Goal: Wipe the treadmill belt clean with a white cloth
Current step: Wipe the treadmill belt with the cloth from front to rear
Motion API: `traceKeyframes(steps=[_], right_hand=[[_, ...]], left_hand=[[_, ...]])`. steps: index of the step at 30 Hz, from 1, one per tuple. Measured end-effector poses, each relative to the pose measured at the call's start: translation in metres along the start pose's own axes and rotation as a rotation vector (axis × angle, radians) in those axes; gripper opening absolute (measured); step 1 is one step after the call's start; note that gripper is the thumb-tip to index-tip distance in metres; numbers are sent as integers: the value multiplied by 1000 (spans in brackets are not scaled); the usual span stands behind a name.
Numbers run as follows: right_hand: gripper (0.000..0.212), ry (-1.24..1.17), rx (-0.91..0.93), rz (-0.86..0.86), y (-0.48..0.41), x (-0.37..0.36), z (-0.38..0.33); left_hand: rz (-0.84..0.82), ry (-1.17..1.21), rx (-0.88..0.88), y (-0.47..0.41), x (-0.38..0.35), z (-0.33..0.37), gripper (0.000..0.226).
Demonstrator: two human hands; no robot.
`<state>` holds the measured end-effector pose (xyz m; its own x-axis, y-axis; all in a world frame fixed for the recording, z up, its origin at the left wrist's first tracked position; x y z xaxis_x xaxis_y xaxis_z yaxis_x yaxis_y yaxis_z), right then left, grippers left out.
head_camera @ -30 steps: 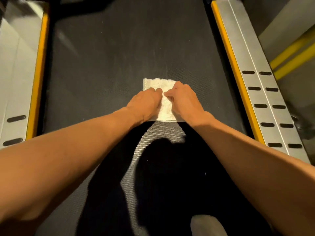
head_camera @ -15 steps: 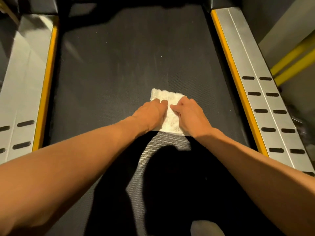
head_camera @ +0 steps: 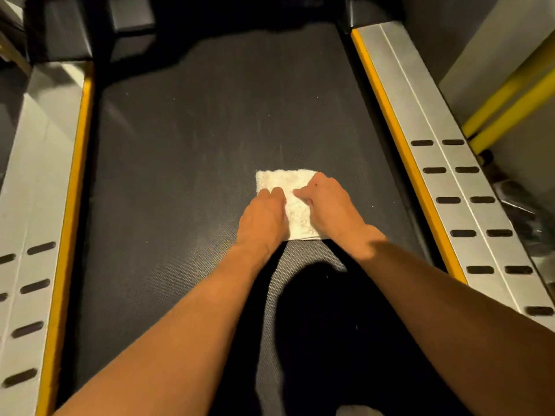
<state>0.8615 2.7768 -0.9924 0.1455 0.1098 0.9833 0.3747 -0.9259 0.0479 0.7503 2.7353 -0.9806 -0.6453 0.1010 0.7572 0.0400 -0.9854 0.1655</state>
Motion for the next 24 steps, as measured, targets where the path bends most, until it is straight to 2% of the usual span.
traceKeyframes(steps=[4, 9, 14, 17, 20, 24], right_hand=[[26, 3, 89, 14, 20, 2, -8], [29, 32, 51, 51, -11, 10, 3], [31, -16, 6, 63, 22, 2, 5], [38, 5, 34, 2, 8, 1, 15], [38, -23, -18, 34, -5, 8, 27], [35, -10, -72, 31, 20, 6, 29]], left_hand=[[38, -1, -114, 15, -10, 3, 19], [131, 18, -108, -10, -2, 5, 19], [40, 24, -166, 8, -19, 9, 23], [72, 70, -124, -4, -12, 9, 24], [101, 94, -110, -9, -16, 16, 25], [26, 72, -177, 7, -32, 24, 25]])
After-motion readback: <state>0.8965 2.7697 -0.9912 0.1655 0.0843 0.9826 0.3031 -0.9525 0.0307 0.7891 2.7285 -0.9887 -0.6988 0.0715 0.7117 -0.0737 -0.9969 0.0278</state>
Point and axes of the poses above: each hand's wrist, its own y-axis away from the middle knuckle, its own x-axis out of the back of the hand, z = x × y, the point moved 8 cm from there along -y, towards the middle knuckle, and after that the axes turned 15 degrees about y, right-handed, at the moved point
